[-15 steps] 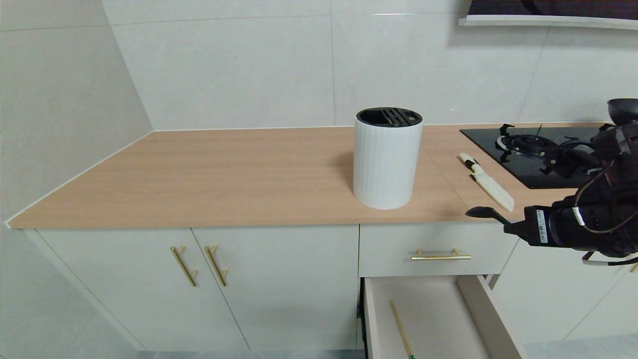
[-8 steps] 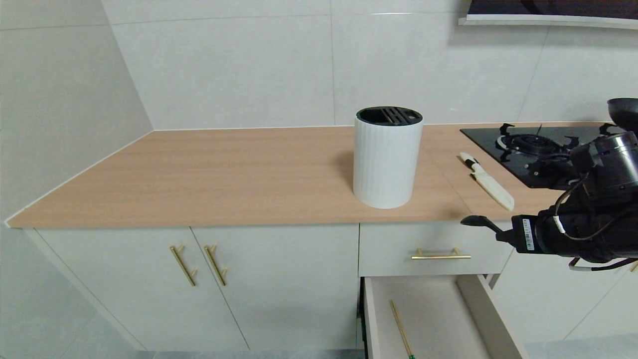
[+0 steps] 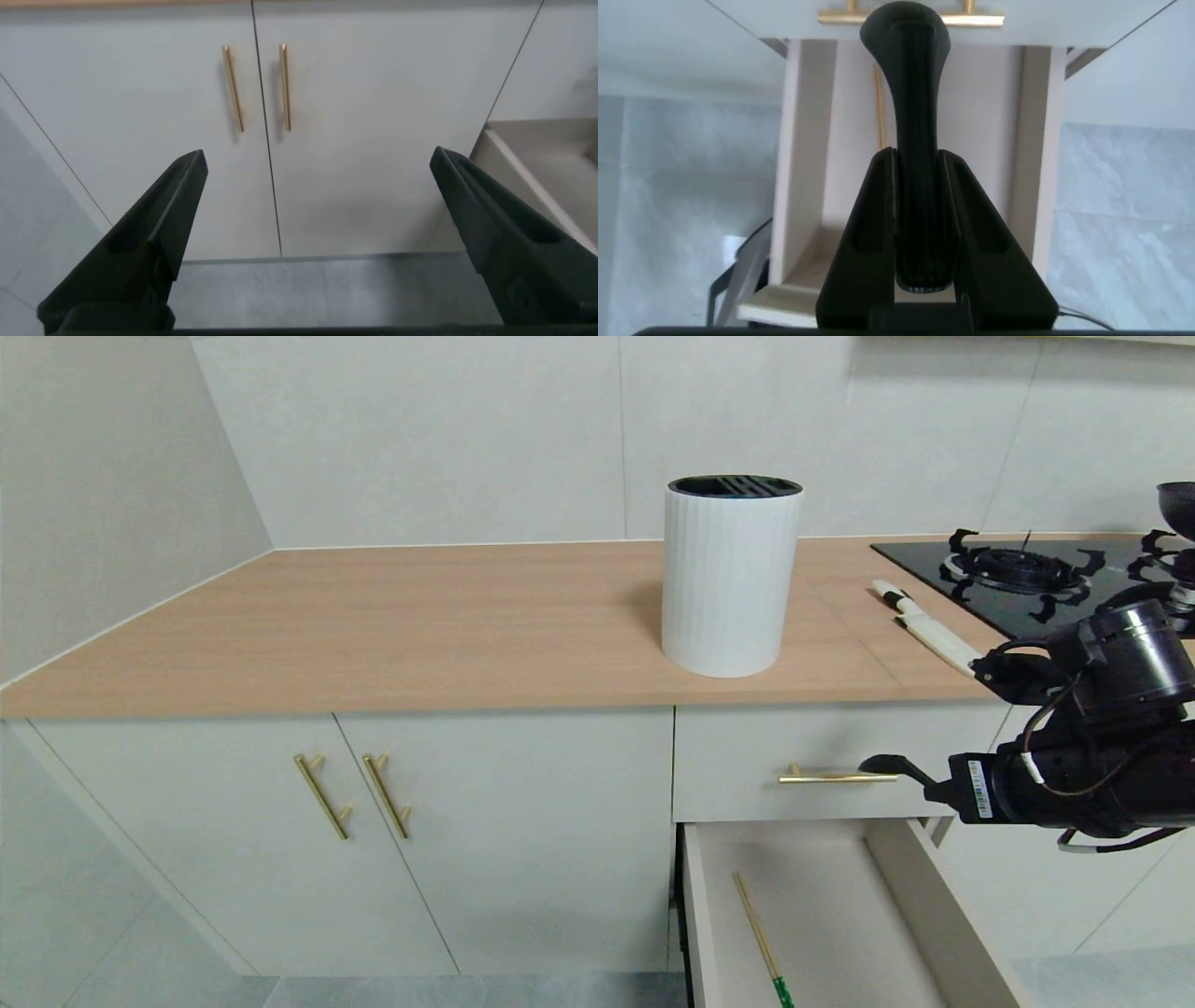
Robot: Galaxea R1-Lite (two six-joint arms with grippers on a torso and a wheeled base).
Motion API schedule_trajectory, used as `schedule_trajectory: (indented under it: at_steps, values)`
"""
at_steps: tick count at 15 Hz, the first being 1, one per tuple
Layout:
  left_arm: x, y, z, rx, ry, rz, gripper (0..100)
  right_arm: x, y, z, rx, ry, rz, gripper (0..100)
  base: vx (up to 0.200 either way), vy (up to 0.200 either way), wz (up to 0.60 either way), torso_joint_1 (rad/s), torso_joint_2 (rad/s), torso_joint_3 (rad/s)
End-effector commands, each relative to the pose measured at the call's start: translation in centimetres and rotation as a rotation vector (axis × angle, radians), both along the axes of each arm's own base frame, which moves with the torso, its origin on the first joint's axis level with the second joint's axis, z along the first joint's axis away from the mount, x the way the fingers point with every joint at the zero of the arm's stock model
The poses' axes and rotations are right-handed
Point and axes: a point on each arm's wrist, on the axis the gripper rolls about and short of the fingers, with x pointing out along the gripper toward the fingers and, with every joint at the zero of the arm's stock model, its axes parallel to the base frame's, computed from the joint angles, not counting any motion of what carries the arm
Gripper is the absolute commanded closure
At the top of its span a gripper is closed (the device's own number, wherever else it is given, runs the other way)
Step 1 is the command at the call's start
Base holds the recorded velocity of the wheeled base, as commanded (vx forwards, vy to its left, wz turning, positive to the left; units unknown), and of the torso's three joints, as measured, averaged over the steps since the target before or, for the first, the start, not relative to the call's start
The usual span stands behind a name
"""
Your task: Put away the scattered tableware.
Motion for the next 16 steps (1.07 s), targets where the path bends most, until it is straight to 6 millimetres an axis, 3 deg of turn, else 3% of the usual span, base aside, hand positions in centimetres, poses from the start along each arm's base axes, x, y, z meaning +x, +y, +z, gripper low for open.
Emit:
schedule_trajectory:
  at_steps: [1,11,16]
  values:
    - [0.01,0.00,0.00,0.000,0.001,0.001,0,0.20,0.08,-0.31,-0.003,0.011,0.001,100,0.000,0.000,0.00,-0.173,0.49,0.295]
    - [0.01,0.00,0.00,0.000,0.001,-0.001,0,0.32,0.16,-0.82,-0.007,0.021,0.004,100,0.000,0.000,0.00,-0.137,0.46,0.312]
    - [0.01,0.00,0.00,0.000,0.001,-0.001,0,0.30,0.15,-0.86,-0.008,0.022,0.004,100,0.000,0.000,0.00,-0.018,0.09,0.065]
